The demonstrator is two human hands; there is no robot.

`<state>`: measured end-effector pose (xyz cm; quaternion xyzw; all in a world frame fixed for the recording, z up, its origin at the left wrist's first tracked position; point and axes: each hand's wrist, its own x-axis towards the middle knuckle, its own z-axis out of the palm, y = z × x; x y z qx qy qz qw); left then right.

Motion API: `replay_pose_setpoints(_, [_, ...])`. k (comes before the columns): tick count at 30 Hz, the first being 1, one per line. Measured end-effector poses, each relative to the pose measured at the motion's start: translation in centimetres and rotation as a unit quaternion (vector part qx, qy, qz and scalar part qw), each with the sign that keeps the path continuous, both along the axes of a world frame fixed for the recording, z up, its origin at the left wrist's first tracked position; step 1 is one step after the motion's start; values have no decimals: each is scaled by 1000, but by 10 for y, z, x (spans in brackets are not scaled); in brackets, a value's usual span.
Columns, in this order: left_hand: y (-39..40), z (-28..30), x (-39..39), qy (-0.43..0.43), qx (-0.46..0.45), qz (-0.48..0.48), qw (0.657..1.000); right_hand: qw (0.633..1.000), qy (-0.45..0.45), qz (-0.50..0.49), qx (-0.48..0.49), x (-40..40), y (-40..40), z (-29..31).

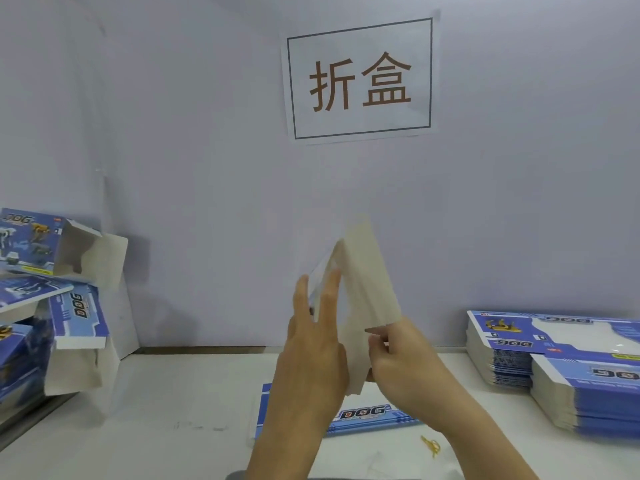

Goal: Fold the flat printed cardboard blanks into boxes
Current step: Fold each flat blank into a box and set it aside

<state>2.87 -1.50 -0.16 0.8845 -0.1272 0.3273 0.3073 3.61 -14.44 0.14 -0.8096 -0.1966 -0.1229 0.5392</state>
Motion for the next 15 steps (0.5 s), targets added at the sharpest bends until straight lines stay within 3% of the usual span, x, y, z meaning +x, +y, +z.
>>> replay_pose_setpoints(4, [1,-2,3,-15,-94,82,992,998,-27,27,-57,-19,12,11])
replay_pose_setpoints(8, [11,-9,6,-63,-205,188,958,988,-24,68,-134,-31,38,10])
replay_pose_setpoints(11, [19,-12,10,-106,-195,203,954,988,-33,41,-145,-34,50,10])
replay_pose_setpoints(15, [22,-8,12,-114,-136,149,973,993,-55,29,-103,-28,43,3])
